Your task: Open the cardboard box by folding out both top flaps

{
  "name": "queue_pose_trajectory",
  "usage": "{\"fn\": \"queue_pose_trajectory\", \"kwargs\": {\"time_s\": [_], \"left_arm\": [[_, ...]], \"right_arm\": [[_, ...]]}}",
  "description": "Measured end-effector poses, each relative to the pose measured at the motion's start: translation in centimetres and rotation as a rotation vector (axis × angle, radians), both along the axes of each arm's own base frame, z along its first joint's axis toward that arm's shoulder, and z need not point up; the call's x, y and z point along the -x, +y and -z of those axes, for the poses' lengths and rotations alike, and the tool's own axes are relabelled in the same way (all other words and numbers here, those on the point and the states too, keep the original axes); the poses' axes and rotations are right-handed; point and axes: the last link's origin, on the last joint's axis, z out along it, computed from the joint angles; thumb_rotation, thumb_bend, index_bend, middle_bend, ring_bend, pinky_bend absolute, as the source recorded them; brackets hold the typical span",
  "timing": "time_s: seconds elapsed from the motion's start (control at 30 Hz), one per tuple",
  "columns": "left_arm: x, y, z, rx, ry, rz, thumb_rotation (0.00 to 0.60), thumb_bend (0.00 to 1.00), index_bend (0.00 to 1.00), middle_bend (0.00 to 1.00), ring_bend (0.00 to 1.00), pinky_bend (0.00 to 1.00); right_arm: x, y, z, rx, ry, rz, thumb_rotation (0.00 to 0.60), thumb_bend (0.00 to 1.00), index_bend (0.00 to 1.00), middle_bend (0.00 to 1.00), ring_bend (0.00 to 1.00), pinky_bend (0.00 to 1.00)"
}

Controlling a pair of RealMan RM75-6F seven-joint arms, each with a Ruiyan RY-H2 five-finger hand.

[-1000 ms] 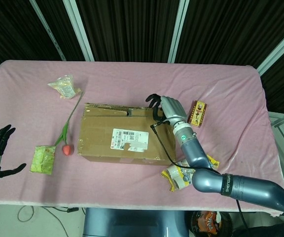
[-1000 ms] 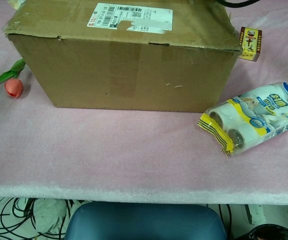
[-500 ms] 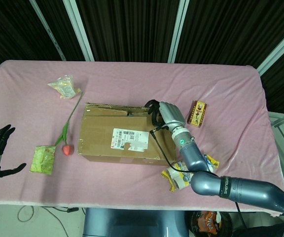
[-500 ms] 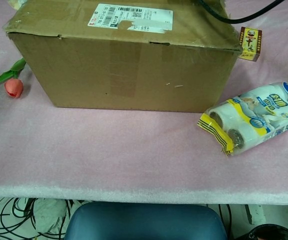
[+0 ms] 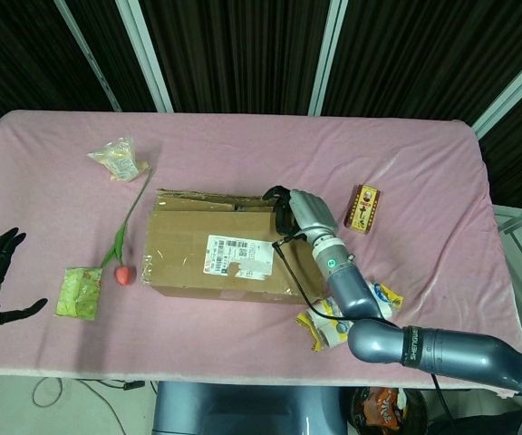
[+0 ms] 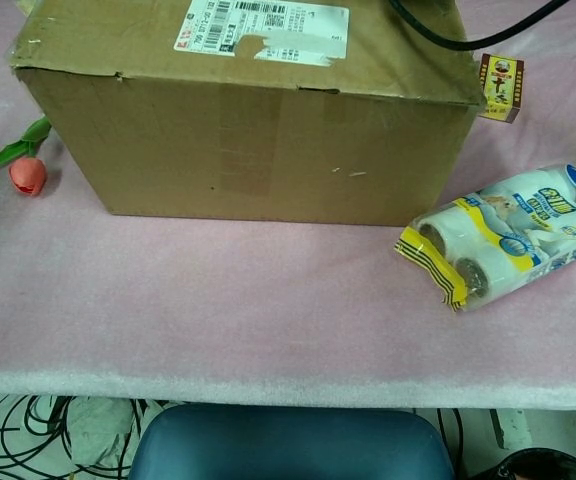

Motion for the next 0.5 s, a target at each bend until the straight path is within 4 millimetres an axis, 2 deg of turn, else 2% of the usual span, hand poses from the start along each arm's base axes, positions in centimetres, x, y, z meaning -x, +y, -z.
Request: {"fn": "queue_pose_trajectory", "kwargs": {"time_s": [0.23, 0.5], "left_arm": [[-0.1, 0.1, -0.1, -0.015, -0.016, 0.008, 0.600, 0.13, 0.00, 0.00, 0.00, 0.00], [-0.1, 0.1, 0.0, -0.011, -0.017, 0.012, 0.600, 0.13, 0.00, 0.00, 0.00, 0.00]], "right_arm": [[-1.0, 0.4, -0.6, 0.005, -0.030, -0.020, 0.600, 0.83, 0.32, 0.53, 0.51, 0.45], [-2.7, 1.4, -2.1, 0.009, -0.063, -0.059, 0.600, 0.83, 0.32, 0.53, 0.51, 0.45]]}}
